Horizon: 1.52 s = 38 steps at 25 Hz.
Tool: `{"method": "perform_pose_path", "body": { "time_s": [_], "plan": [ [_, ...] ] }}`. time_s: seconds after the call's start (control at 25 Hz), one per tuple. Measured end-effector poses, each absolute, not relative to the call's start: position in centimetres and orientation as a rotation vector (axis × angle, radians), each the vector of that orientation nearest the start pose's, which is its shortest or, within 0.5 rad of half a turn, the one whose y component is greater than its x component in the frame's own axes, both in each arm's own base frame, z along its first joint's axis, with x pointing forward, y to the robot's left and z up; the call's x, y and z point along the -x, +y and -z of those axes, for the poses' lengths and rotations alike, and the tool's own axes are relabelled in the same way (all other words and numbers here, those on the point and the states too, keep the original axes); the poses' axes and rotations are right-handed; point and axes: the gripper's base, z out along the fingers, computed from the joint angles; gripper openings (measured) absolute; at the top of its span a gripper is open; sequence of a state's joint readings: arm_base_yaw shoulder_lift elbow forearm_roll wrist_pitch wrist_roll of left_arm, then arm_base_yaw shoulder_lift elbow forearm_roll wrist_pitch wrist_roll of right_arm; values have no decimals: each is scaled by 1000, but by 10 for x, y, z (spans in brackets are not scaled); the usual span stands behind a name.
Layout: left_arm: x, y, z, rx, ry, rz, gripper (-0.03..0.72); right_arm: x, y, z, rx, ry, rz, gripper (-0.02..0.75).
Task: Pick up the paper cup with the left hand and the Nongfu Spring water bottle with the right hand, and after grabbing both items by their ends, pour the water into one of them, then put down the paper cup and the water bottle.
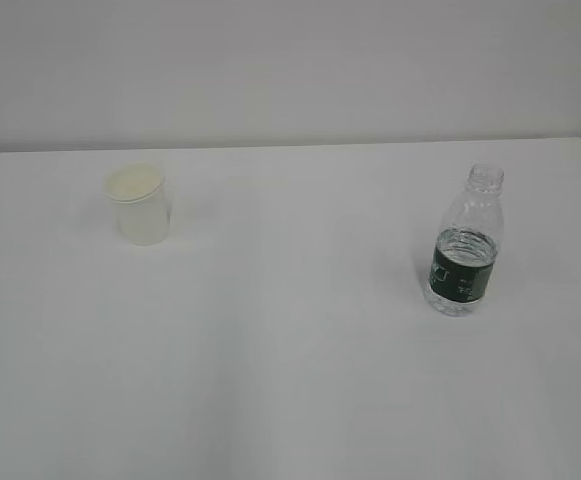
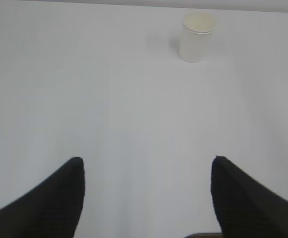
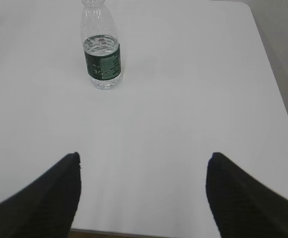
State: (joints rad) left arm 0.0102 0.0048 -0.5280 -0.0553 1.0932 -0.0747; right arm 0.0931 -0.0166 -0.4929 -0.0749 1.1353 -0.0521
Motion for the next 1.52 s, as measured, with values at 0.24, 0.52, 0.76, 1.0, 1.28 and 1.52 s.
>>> {"method": "perform_pose_path", "body": {
  "time_s": [0.24,0.52,0.76,1.0,1.28,1.52],
  "plan": [
    [9,-5,-282,83,2052,106,567,9,-7,-269,146,2103,66,585],
    [9,-5,-282,83,2052,106,548,9,-7,-269,146,2103,66,585],
    [9,-5,-282,83,2052,106,536,9,-7,-269,146,2103,66,585],
    [9,-5,-282,83,2052,106,522,9,-7,-269,146,2103,66,585],
    [9,-5,-282,83,2052,106,486,9,-7,-269,146,2103,66,583],
    [9,-5,-282,83,2052,106,483,9,-7,-269,146,2103,66,582]
  ]
}}
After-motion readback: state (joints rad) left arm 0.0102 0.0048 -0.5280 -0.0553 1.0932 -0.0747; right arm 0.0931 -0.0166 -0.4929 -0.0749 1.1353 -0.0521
